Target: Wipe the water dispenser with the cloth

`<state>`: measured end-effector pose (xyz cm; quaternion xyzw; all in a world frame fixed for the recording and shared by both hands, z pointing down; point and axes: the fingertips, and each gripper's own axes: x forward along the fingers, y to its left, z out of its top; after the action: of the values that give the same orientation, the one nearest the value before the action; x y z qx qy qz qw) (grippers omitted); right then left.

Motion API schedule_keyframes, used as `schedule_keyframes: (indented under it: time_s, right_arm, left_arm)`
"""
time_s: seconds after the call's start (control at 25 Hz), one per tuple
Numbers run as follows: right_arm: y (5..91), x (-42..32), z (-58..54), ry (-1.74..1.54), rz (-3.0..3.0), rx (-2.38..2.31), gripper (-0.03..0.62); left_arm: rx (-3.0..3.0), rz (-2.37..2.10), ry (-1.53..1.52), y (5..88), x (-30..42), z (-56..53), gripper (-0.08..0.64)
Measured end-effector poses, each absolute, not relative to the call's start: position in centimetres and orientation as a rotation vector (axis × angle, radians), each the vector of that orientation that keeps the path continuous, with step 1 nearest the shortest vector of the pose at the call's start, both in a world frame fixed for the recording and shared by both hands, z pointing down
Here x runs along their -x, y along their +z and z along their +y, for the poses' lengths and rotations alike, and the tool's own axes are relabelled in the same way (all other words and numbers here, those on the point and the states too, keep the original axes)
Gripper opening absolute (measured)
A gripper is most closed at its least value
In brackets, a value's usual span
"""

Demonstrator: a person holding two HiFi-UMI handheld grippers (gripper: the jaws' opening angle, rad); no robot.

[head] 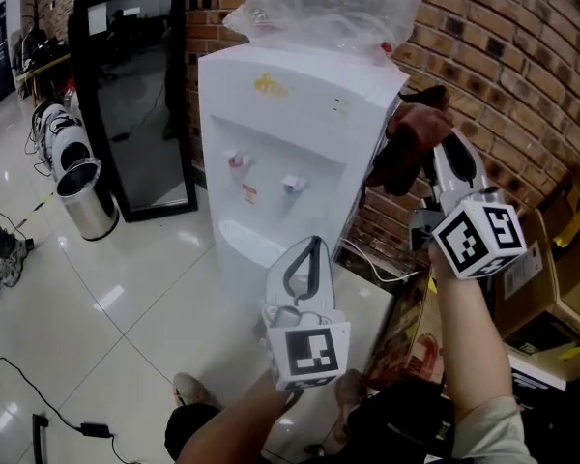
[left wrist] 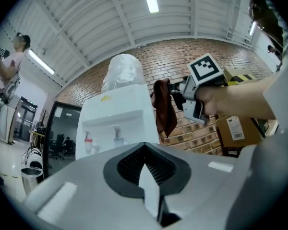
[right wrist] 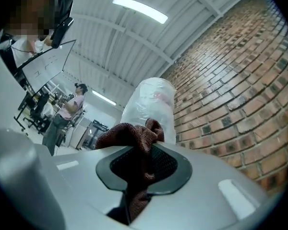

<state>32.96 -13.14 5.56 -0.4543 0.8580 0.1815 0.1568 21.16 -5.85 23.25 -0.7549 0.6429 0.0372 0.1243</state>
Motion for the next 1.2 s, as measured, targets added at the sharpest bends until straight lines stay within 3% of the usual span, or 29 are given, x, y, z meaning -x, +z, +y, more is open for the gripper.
schedule_keyframes:
  time_s: [0.4, 1.2]
  right_arm:
    - [3.4, -31.2, -17.3, 0.550, 2.426, 1.325, 0.069]
    - [28.2, -32.1, -21.5, 0.094, 2.710, 1.543, 0.071]
  left_arm:
    - [2.204, 1.905, 0.047, 23.9, -19.9, -6.9, 0.000]
    - [2.323, 1.881, -0.196, 30.0, -22.7, -7.9, 0.000]
